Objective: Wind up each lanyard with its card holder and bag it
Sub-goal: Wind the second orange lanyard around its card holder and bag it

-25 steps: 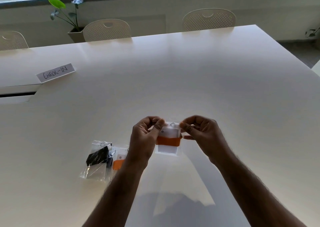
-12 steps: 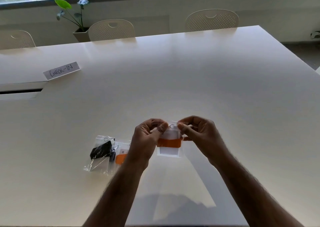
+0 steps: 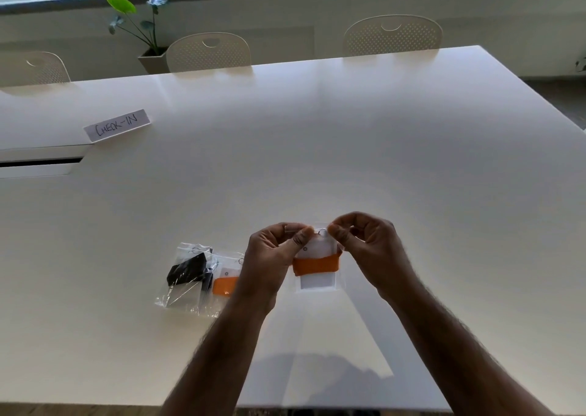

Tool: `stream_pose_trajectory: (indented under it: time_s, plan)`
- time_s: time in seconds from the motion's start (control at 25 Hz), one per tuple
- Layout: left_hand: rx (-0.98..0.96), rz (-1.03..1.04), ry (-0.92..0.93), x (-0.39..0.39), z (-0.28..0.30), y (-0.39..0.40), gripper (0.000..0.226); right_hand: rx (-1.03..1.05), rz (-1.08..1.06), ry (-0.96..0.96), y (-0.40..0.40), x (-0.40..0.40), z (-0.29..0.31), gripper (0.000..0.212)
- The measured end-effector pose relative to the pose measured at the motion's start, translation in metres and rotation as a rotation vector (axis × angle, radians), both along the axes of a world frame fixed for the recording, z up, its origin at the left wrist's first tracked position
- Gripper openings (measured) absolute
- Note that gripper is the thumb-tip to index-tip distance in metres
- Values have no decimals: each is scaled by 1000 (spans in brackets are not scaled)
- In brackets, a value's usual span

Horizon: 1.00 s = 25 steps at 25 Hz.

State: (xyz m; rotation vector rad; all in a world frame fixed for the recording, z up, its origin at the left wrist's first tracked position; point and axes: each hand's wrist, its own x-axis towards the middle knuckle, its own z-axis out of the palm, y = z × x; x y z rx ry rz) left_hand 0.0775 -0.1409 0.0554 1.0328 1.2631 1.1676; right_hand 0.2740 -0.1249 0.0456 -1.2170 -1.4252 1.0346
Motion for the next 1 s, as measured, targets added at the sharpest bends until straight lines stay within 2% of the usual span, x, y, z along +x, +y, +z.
stream_pose_trajectory:
  time_s: [0.12, 0.24, 0.4, 0.84, 1.0]
  plan:
    - [-34, -34, -41, -3, 1, 0, 34, -42, 21, 29, 1, 3, -1, 8]
    - [-51, -59, -77, -7, 3, 0, 37, -136, 65, 185, 0, 7, 0, 5]
    - [-74, -62, -92, -11, 5, 2, 37, -252, 130, 383, -2, 12, 0, 25]
    - [-19, -43, 42, -31, 4, -2, 28, -278, 117, 323, 0, -12, -12, 19]
    - [15, 14, 93, -52, 2, -7, 33, -290, 124, 366, 0, -22, -16, 17]
